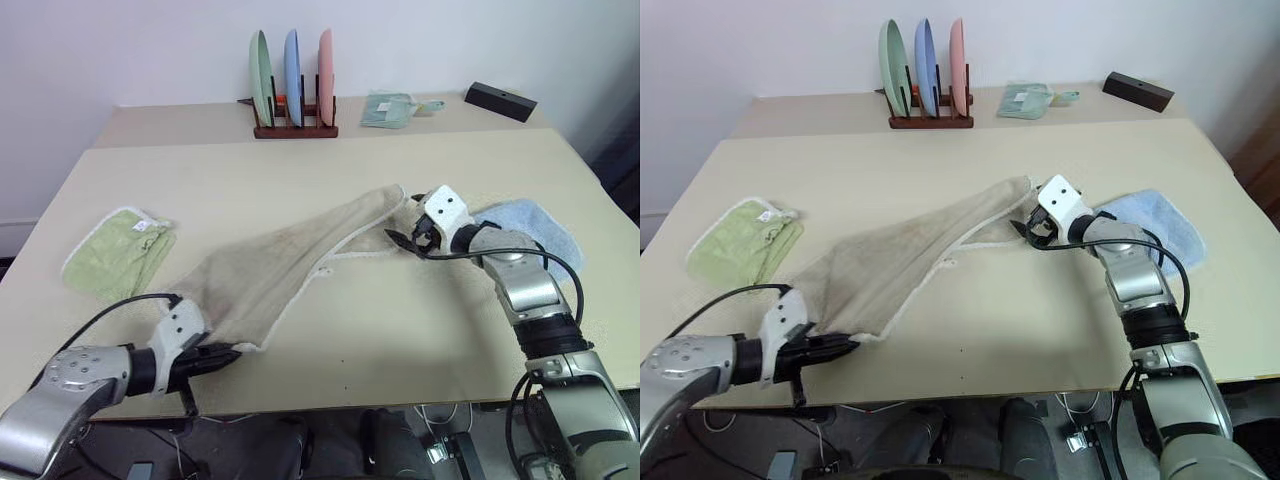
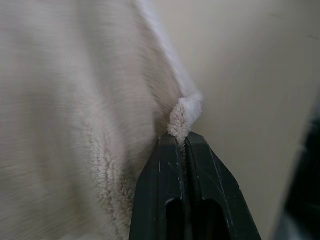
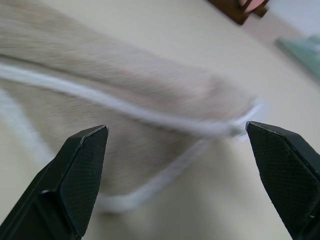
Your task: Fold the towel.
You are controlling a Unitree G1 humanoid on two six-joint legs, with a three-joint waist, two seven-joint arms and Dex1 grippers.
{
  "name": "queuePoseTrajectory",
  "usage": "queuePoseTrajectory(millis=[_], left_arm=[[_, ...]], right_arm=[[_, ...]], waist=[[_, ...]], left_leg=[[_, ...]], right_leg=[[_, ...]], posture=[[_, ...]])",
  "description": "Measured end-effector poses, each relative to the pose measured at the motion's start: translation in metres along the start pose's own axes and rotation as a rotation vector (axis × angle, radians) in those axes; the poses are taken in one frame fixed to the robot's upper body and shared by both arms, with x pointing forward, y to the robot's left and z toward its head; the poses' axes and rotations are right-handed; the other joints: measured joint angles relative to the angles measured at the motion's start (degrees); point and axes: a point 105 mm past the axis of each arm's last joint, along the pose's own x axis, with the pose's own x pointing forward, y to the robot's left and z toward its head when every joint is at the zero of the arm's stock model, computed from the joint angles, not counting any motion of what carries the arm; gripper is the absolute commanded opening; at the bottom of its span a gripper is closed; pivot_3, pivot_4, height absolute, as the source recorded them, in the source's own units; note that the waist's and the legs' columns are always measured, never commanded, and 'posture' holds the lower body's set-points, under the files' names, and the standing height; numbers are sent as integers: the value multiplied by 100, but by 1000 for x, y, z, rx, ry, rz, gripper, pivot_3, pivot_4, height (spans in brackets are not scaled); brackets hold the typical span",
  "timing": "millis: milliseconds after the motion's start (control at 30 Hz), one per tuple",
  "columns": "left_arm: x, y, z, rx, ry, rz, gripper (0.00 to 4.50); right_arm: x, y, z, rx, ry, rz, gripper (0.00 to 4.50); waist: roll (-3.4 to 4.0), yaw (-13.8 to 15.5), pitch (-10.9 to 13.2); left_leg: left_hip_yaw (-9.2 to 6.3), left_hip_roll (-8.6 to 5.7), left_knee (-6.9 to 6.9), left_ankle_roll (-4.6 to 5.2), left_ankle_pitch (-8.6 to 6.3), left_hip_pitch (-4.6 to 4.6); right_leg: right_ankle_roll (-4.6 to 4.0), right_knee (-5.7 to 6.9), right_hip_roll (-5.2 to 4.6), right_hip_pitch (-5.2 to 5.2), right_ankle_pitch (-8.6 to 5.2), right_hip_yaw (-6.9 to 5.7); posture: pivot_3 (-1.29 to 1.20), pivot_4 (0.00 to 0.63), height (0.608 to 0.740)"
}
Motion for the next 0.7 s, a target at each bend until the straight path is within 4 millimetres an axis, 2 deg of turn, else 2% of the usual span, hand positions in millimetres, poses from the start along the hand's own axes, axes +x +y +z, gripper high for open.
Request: queuePoseTrajectory(millis=[67, 133, 267, 367, 700], left_arm=[[-12, 24, 9, 23, -69, 135, 66], [-17, 28, 11, 45, -77, 165, 66], [-16, 24, 4, 33, -56, 144, 66], [-14, 23, 3, 38, -52, 140, 66], [-7, 19, 1, 30, -53, 125, 66]], right_arm=[[7, -4, 7, -112, -15, 0, 4500], [10, -5, 10, -192, -28, 2, 4500], [16, 1, 1, -427, 6, 38, 4500], [20, 0, 3, -597, 5, 57, 4500], [31, -9, -3, -924, 43, 59, 4500]], waist=[[-1, -14, 0], [-1, -22, 0], [-1, -17, 0], [-1, -43, 0], [-1, -187, 0]], left_leg=[[4, 7, 0, -2, 0, -1], [13, 7, -9, 0, -1, 0], [20, 7, -9, 2, -2, -2], [31, 14, -10, 1, -2, -1], [60, 21, -51, -7, 3, 1]], right_leg=[[-4, -2, 5, -3, 3, -1], [-4, -8, 4, -5, 3, 3], [-4, -5, 5, -12, 3, 5], [-6, 1, 11, -20, 4, 13], [-11, 2, 17, -55, 6, 40]], posture=[[0, 150, 740], [0, 150, 740], [0, 150, 740], [0, 150, 740], [0, 150, 740]])
